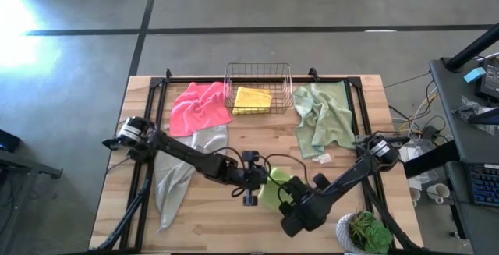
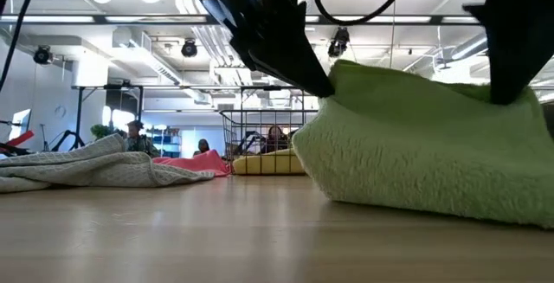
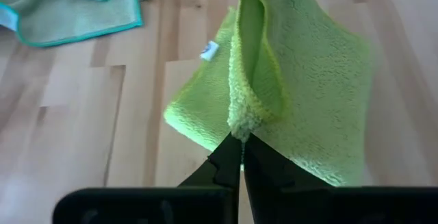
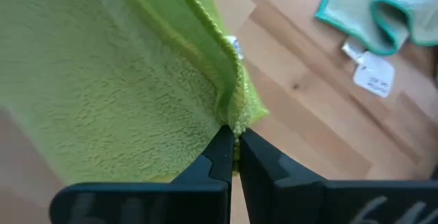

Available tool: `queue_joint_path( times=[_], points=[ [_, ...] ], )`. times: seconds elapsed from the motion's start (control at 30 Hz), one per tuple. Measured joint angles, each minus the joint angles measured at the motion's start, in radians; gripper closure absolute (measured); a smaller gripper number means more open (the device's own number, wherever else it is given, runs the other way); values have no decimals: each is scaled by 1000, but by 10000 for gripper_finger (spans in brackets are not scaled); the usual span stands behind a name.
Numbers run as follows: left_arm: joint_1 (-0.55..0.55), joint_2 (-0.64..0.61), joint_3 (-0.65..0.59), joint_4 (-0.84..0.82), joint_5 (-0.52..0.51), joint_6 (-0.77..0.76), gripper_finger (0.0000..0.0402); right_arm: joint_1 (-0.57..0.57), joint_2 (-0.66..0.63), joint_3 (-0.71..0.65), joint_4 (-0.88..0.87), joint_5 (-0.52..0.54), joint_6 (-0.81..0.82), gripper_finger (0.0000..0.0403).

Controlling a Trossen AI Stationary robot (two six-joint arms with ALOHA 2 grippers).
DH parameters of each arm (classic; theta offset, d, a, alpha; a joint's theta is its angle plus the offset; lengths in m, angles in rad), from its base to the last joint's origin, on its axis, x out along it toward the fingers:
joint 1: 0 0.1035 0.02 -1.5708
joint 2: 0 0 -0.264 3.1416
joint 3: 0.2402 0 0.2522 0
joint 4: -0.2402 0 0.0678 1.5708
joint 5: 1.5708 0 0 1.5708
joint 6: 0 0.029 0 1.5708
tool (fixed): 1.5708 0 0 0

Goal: Fold microfiber towels
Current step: Fold the green towel

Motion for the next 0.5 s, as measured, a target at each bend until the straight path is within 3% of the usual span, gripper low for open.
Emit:
queue_joint_path(
  times=[0.33,0.5],
  points=[
    [30,0,0,2,2,1,400,-11,0,-51,2,-2,8,394],
    [34,0,0,-2,3,10,373,-13,0,-70,-3,-54,13,394]
  ],
)
